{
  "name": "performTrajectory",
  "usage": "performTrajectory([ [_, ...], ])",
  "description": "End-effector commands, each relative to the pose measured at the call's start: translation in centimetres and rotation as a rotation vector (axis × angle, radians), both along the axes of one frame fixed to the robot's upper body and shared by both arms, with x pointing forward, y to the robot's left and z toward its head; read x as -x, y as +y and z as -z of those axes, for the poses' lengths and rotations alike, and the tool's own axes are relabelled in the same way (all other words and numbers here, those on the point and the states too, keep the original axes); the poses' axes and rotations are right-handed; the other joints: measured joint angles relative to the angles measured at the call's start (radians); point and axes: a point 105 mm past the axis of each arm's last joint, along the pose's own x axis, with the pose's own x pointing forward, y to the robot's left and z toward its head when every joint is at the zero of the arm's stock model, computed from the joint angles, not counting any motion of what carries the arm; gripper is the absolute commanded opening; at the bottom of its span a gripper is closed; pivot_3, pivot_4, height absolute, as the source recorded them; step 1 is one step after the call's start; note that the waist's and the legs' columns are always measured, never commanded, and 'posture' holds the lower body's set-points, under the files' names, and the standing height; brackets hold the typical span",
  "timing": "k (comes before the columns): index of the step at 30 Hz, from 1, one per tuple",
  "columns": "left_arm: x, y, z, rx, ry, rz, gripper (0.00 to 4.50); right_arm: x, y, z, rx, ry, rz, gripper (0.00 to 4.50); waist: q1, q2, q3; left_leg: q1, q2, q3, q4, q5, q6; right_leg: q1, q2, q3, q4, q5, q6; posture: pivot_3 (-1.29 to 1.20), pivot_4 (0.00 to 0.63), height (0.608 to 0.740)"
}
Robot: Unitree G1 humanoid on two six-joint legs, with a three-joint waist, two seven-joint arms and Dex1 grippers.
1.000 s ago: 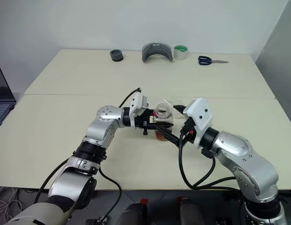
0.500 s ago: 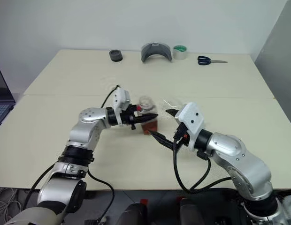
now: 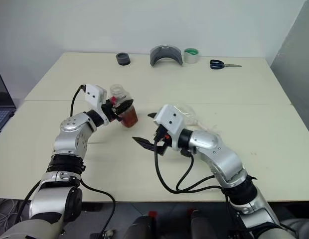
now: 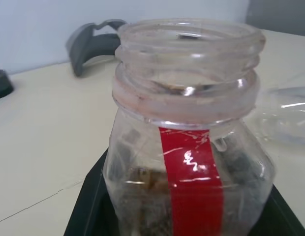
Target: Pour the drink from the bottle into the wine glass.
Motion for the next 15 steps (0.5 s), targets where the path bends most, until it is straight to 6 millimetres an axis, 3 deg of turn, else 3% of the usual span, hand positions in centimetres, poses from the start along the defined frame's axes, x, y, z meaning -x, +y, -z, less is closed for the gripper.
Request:
performTrajectory([
  [1, -0.6, 3.0, -1.2, 0.0, -0.053, -0.164, 1.69, 0.0, 1.2, -1.0, -0.002, -0.057, -0.034, 4.5, -0.001, 0.0, 0.0, 0.0, 0.0, 0.0, 0.0, 0.0, 0.0, 0.0, 0.0, 0.0, 0.0, 0.0, 0.0, 0.0, 0.15, 0.74],
  [15, -1.0, 5.6, 0.3, 0.053, -0.017, -0.364, 1.69, -0.4, 2.9, -1.3, -0.006, -0.066, -0.052, 4.5, -0.019, 0.0, 0.0, 0.001, 0.0, 0.0, 0.0, 0.0, 0.0, 0.0, 0.0, 0.0, 0.001, 0.0, 0.0, 0.0, 0.15, 0.74],
])
